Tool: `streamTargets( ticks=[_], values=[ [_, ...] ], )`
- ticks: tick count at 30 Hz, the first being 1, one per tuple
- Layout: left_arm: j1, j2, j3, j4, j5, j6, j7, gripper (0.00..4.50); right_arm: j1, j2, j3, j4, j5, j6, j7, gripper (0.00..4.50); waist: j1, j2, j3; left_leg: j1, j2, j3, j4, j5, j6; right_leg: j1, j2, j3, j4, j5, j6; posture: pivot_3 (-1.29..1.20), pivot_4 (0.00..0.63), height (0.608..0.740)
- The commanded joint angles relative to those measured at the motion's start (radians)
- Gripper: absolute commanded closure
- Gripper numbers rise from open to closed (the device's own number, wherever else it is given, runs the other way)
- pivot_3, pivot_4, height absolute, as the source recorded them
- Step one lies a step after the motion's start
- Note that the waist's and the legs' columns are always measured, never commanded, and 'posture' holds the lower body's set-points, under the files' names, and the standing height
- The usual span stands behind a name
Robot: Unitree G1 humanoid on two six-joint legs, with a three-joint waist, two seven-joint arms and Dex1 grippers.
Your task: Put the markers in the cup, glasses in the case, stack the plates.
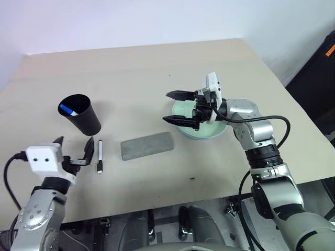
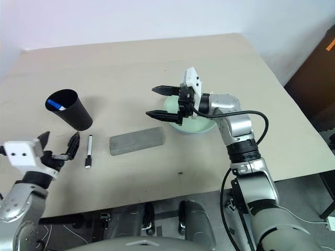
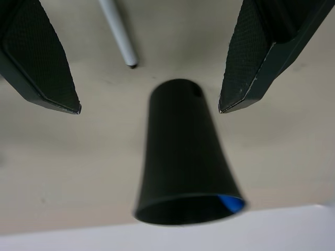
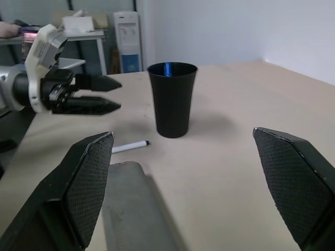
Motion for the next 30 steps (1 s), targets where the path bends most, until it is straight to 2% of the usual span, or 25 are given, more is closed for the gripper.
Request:
streamTargets(
  ticks=[1, 6, 10, 16, 19, 23, 26, 30],
  values=[
    [-0.034, 0.006, -0.022, -0.022, 0.034, 0.090, 0.055, 0.08, 0.001, -0.006, -0.014, -0.047, 0.007, -0.006, -0.016, 0.00, 0.000, 0.000, 0.000, 0.000, 0.000, 0.000, 0.000, 0.000, 0.000, 0.000, 0.000, 0.000, 0.000, 0.000, 0.000, 0.00, 0.150, 0.740],
    [-0.058, 0.012, -0.038, -0.077, 0.060, 0.436, 0.179, 0.08, 0.007, -0.010, -0.013, -0.048, 0.000, -0.012, -0.034, 0.00, -0.002, 0.000, 0.000, 0.000, 0.000, 0.000, 0.000, 0.000, 0.000, 0.000, 0.000, 0.000, 0.000, 0.002, 0.003, 0.00, 0.150, 0.740],
    [-0.147, -0.007, -0.012, -0.117, 0.034, 0.662, 0.236, 0.08, 0.005, -0.009, -0.009, -0.039, -0.005, -0.018, -0.039, 0.00, 0.001, 0.000, 0.000, 0.000, 0.000, 0.000, 0.000, 0.000, 0.000, 0.000, 0.001, 0.000, 0.001, 0.002, 0.003, 0.00, 0.150, 0.740],
    [-0.223, 0.023, -0.021, -0.152, 0.053, 0.824, 0.234, 0.08, -0.001, -0.002, -0.003, -0.035, -0.012, -0.020, -0.046, 0.00, -0.001, 0.000, 0.000, 0.000, 0.000, 0.000, 0.001, 0.000, 0.000, 0.001, 0.001, 0.000, 0.001, 0.002, 0.003, 0.00, 0.150, 0.740],
    [-0.267, -0.004, -0.029, -0.183, 0.059, 0.989, 0.254, 0.08, -0.002, -0.001, -0.002, -0.027, -0.019, -0.032, -0.051, 0.00, 0.000, 0.000, 0.000, 0.000, 0.000, 0.000, 0.000, 0.000, 0.000, 0.000, 0.001, 0.000, 0.001, 0.002, 0.003, 0.00, 0.150, 0.740],
    [-0.308, -0.033, -0.018, -0.212, 0.060, 1.097, 0.234, 0.08, -0.004, 0.000, -0.005, -0.026, -0.022, -0.042, -0.055, 0.00, 0.000, 0.000, 0.000, 0.000, 0.000, 0.000, 0.000, 0.000, 0.000, 0.001, 0.001, 0.000, 0.001, 0.002, 0.003, 0.00, 0.150, 0.740],
    [-0.330, -0.043, 0.013, -0.207, 0.076, 1.134, 0.220, 0.65, -0.006, -0.001, -0.003, -0.020, -0.031, -0.053, -0.061, 0.00, 0.000, 0.000, 0.000, 0.000, 0.000, 0.000, 0.000, 0.000, 0.000, 0.001, 0.001, 0.000, 0.001, 0.002, 0.003, 0.00, 0.150, 0.740],
    [-0.355, -0.049, 0.030, -0.212, 0.084, 1.199, 0.191, 2.05, -0.006, 0.000, -0.005, -0.012, -0.041, -0.067, -0.068, 0.00, -0.002, 0.000, 0.000, 0.001, 0.000, 0.000, 0.000, 0.000, 0.000, 0.001, 0.001, 0.000, 0.001, 0.002, 0.003, 0.00, 0.150, 0.740]
  ],
)
